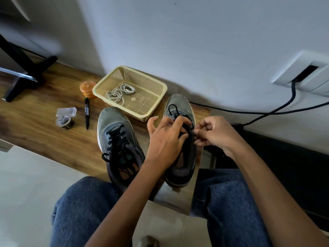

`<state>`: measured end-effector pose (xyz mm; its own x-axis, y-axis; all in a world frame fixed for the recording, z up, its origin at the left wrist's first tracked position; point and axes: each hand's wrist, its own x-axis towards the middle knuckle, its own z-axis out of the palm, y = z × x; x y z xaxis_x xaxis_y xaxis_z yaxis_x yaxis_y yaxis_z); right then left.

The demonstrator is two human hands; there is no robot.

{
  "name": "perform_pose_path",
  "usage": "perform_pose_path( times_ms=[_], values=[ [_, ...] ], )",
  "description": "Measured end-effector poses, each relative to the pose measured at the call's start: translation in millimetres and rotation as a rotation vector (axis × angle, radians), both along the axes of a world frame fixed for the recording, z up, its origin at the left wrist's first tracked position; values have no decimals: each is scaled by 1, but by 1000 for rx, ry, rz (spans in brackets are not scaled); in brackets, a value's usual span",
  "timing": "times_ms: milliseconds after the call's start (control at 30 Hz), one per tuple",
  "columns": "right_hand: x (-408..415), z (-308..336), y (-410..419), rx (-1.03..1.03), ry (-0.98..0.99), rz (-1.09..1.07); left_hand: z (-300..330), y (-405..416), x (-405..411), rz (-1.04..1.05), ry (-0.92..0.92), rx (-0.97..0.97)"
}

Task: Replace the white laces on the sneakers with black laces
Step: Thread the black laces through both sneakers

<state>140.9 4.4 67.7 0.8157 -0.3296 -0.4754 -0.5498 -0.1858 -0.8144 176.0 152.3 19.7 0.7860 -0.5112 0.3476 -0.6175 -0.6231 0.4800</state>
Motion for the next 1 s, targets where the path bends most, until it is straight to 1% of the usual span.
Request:
perform_pose_path(
  times_ms=[67,167,267,400,467,533,600,733,867,1000],
  values=[
    [-1,0,1,-39,-22,-5,0,1,2,31,2,20],
    [-4,2,-1,-62,-62,-5,0,4,5,133,53,78],
    [-8,4,-3,-60,-85,2,-2,8,7,226,180,96],
    [-12,8,-4,-44,-110,-29,-1,7,4,285,329,127],
    [-14,11,-3,-54,-139,-55,0,7,2,299,395,107],
    [-14,15,-1,-87,-177,-86,1,7,2,299,472,40],
    [-14,17,0,-122,-225,-114,0,8,1,292,506,11],
    [-13,19,2,-191,-390,-206,1,9,0,327,590,-39],
    [-13,27,2,-168,-610,-368,5,9,0,344,634,-42],
    [-15,34,2,-316,-811,-517,7,9,0,343,634,-21]
  ],
)
